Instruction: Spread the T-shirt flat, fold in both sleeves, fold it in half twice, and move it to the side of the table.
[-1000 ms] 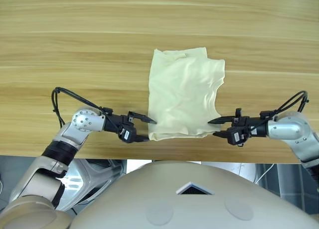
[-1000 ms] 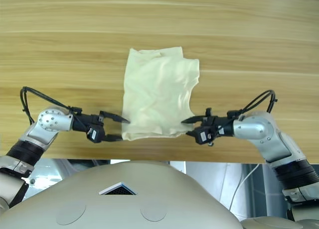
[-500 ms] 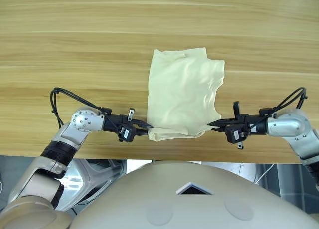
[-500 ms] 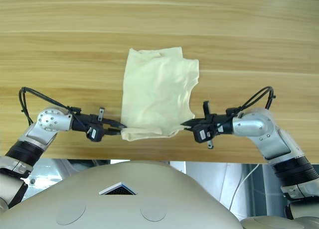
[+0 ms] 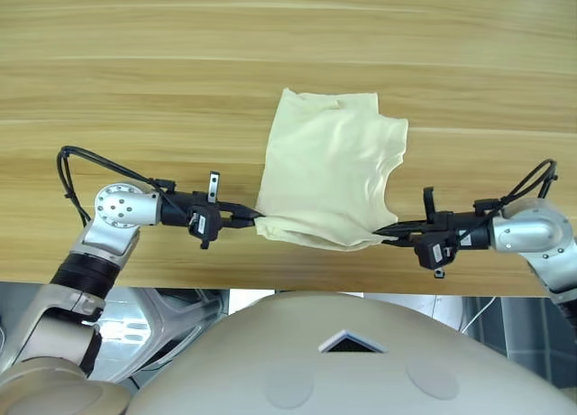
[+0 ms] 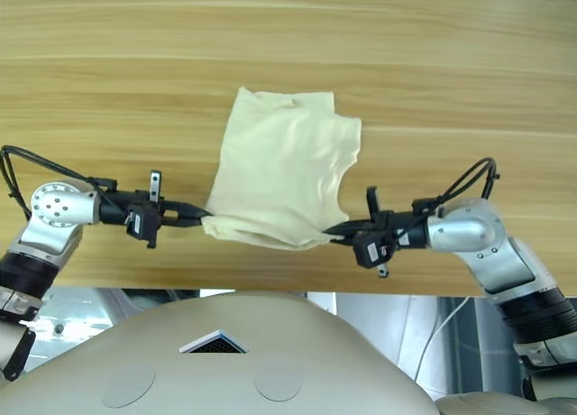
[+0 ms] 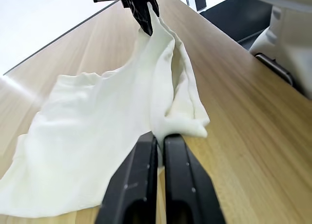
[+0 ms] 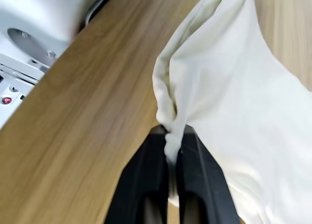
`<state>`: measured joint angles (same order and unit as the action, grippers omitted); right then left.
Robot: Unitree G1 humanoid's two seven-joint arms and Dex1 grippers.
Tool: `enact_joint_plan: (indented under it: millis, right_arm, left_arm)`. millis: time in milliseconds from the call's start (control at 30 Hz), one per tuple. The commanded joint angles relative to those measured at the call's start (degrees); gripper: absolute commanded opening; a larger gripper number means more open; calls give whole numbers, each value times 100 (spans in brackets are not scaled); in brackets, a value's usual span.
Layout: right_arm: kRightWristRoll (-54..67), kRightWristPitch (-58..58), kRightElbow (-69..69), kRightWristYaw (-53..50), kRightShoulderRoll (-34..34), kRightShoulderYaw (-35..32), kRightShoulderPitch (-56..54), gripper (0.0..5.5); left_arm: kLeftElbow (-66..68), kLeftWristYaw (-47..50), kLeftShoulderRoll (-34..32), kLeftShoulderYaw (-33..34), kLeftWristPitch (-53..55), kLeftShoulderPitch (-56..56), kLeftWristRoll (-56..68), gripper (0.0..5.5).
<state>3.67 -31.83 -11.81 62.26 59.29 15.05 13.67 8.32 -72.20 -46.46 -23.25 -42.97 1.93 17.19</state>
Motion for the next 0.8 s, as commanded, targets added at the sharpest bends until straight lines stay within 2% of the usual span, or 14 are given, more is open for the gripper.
enact_joint_plan:
  millis: [33,233,433,600,800]
  right_arm:
    - [300,-134,-173,158,218,-187,137,3]
    - [645,-121,-301,281,264,-376,138,3]
    - [830,121,-204,104,75,-736,-174,3]
    - [840,770,13,-213,-337,-857,-922,3]
    - [207,1482,658,-758,-1012,-692,-2097,3]
  left_arm:
    - [-502,-447,-375,90,275,334,571,4]
    - [-689,-770,-242,263,621,334,976,4]
    - [-519,-305,310,798,904,-231,971,4]
    - [-132,44,699,1239,1099,-797,953,4]
    - [528,384,1123,1567,1197,-1355,724,4]
